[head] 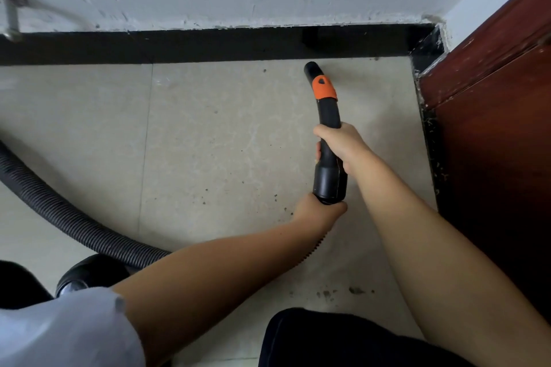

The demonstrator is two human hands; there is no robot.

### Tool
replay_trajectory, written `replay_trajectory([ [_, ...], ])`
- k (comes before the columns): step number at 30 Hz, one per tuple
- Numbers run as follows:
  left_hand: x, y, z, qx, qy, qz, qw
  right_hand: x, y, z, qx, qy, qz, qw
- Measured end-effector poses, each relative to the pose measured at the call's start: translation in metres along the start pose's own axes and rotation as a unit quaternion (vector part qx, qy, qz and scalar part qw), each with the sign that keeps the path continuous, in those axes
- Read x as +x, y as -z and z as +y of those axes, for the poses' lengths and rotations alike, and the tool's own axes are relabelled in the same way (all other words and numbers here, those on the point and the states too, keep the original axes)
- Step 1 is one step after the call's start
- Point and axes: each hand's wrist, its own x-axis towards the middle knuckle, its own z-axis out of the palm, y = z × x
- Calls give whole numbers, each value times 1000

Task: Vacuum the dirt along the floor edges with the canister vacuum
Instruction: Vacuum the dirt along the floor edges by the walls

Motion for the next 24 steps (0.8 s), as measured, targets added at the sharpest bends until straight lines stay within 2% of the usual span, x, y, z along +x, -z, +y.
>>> replay_trajectory([
  [6,4,-2,5,1,2,-16,1000,3,10,-3,8,-4,18,1000],
  [16,31,-51,57,102,-2,-125,987,27,104,-6,104,-30,149,983],
  [24,45,-60,77,111,-2,-140,984,42,120,-18,129,-34,151,980],
])
